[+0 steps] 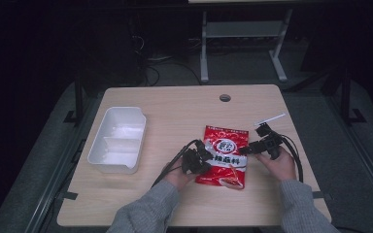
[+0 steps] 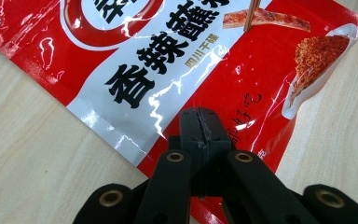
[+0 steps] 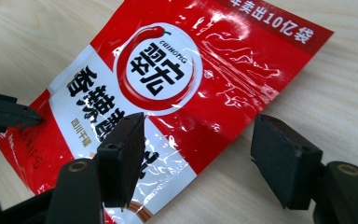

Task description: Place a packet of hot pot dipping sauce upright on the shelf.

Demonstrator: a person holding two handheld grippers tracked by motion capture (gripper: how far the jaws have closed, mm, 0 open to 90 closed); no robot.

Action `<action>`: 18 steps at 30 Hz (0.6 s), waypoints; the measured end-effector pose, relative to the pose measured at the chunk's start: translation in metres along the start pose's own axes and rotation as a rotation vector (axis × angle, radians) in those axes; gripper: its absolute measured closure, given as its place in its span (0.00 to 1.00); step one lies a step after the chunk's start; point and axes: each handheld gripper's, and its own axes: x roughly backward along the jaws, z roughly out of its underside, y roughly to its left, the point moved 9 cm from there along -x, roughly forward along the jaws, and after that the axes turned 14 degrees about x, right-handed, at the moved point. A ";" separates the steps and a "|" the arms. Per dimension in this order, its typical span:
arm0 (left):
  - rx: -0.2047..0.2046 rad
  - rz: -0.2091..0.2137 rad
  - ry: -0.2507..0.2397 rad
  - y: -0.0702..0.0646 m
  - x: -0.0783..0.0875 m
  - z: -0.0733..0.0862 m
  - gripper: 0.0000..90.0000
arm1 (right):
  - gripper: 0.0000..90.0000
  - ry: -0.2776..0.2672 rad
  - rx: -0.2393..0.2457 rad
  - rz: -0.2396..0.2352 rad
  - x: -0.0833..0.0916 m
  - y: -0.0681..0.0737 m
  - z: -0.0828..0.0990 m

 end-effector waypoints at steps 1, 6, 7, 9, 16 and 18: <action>0.004 0.006 0.003 0.000 0.000 0.000 1.00 | 0.39 0.014 -0.011 0.005 -0.002 -0.004 0.004; 0.013 0.012 0.004 0.000 0.000 -0.001 1.00 | 0.40 0.008 -0.034 -0.005 -0.004 -0.007 0.006; 0.012 0.011 0.006 0.000 0.000 -0.001 1.00 | 0.41 0.004 -0.034 -0.010 -0.005 -0.007 0.005; 0.013 0.010 0.010 0.000 0.000 -0.001 1.00 | 0.41 0.009 -0.033 -0.008 -0.006 -0.007 0.005; 0.015 0.011 0.010 0.000 -0.001 -0.001 1.00 | 0.44 0.018 -0.030 -0.034 -0.013 -0.002 0.004; 0.016 0.013 0.010 0.000 -0.001 -0.001 1.00 | 0.44 0.019 -0.025 -0.041 -0.014 -0.001 0.004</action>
